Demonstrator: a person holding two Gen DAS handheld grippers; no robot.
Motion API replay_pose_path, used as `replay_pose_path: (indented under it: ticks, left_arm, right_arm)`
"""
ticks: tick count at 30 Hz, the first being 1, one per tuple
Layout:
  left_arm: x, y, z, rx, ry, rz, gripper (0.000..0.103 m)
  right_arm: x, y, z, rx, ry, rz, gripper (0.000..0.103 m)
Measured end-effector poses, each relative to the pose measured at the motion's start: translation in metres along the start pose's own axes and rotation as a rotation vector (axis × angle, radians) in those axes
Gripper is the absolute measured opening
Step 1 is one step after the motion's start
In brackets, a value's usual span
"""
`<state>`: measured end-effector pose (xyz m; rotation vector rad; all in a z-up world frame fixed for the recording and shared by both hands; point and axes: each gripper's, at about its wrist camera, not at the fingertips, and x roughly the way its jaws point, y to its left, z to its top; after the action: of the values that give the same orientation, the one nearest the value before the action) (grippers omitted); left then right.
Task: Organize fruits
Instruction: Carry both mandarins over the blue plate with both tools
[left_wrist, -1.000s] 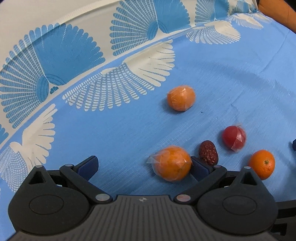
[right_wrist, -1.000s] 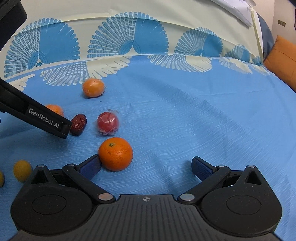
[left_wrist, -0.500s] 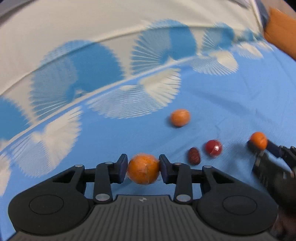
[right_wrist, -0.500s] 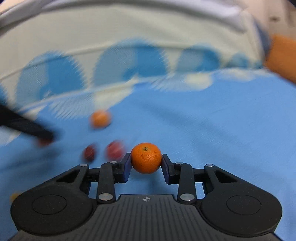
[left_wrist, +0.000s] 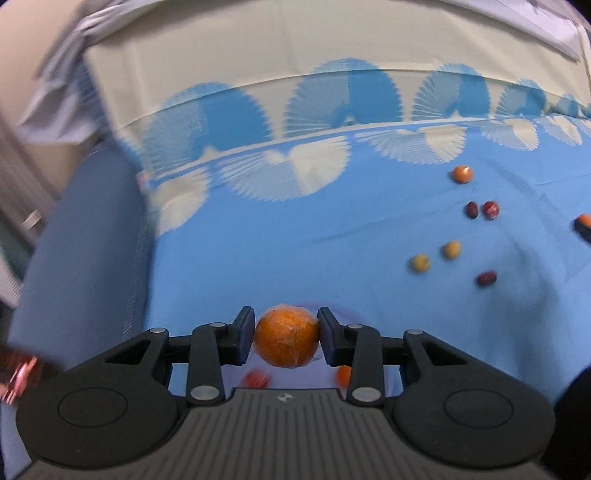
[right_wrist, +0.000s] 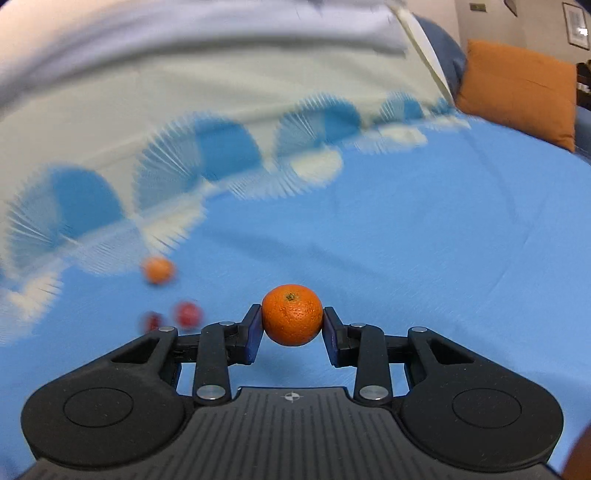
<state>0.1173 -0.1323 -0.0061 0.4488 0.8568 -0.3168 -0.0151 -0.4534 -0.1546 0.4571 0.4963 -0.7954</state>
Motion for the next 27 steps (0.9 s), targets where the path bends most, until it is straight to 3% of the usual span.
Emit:
replay_pose_path:
  ticks: [2, 6, 13, 18, 27]
  left_arm:
    - [-0.017, 0.014, -0.023, -0.031, 0.016, 0.014, 0.041]
    - [-0.044, 0.038, -0.067, -0.088, 0.059, -0.007, 0.041]
    - [-0.081, 0.051, -0.133, -0.135, 0.030, -0.030, 0.041]
    - [-0.101, 0.057, -0.160, -0.173, 0.004, -0.040, 0.041]
    - [-0.133, 0.064, -0.183, -0.184, -0.066, -0.032, 0.041]
  right_arm:
    - [-0.052, 0.000, -0.001, -0.048, -0.037, 0.060, 0.036]
    - [-0.138, 0.020, -0.020, -0.187, -0.004, 0.226, 0.036]
    - [-0.253, 0.061, -0.059, -0.348, 0.071, 0.497, 0.036]
    - [-0.298, 0.087, -0.079, -0.474, 0.084, 0.566, 0.036]
    - [-0.342, 0.098, -0.088, -0.560, 0.029, 0.562, 0.036]
